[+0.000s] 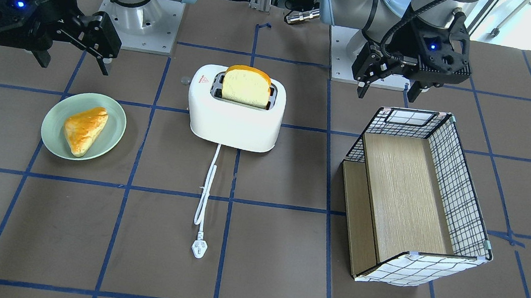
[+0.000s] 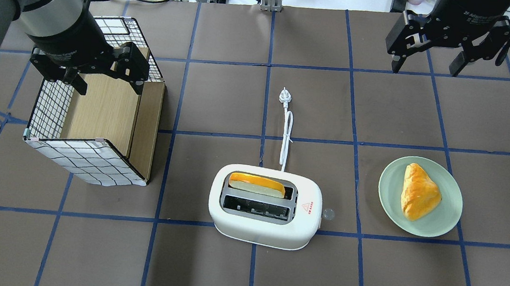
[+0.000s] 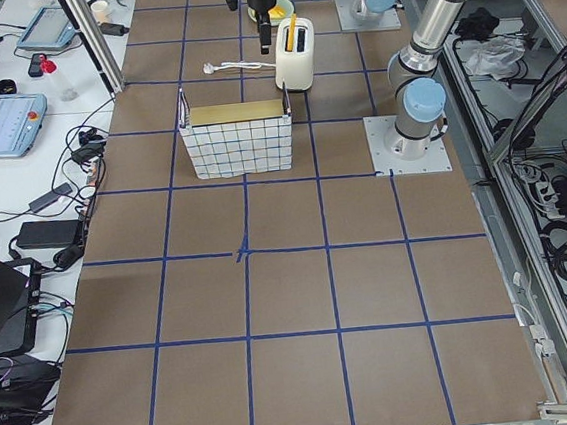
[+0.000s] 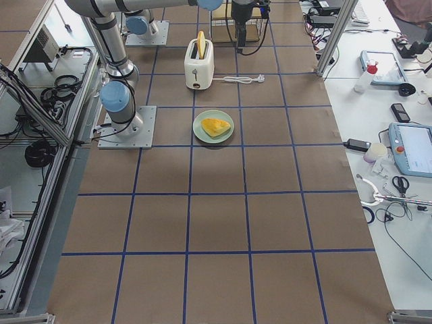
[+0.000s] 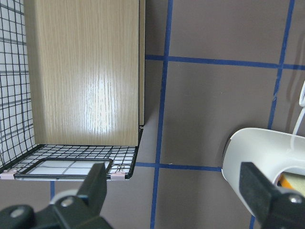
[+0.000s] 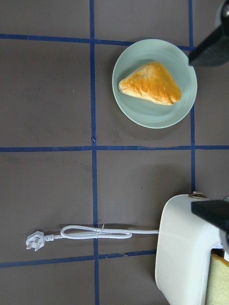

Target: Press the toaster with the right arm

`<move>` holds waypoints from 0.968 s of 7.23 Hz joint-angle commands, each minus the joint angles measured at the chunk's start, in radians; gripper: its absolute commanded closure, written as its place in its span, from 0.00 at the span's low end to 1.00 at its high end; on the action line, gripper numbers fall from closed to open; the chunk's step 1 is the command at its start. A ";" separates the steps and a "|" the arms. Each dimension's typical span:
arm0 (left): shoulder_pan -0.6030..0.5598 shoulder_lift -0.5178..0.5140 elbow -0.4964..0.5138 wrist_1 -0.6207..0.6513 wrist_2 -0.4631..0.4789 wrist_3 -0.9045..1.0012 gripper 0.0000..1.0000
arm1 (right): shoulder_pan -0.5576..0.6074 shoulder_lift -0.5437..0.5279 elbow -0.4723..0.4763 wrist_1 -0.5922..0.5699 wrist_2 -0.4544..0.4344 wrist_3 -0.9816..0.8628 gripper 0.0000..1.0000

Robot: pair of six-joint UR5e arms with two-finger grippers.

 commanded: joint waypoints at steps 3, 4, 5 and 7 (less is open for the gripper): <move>0.000 0.000 0.000 0.000 0.000 0.000 0.00 | 0.003 -0.003 0.021 -0.032 0.018 0.007 0.00; 0.000 0.000 0.000 0.000 0.000 0.000 0.00 | 0.003 -0.003 0.029 -0.049 0.018 0.007 0.00; 0.000 0.000 0.000 0.000 0.000 0.000 0.00 | 0.003 -0.009 0.041 -0.081 0.016 0.007 0.00; 0.000 0.000 0.000 0.000 0.000 0.000 0.00 | 0.003 -0.011 0.053 -0.118 0.015 0.008 0.00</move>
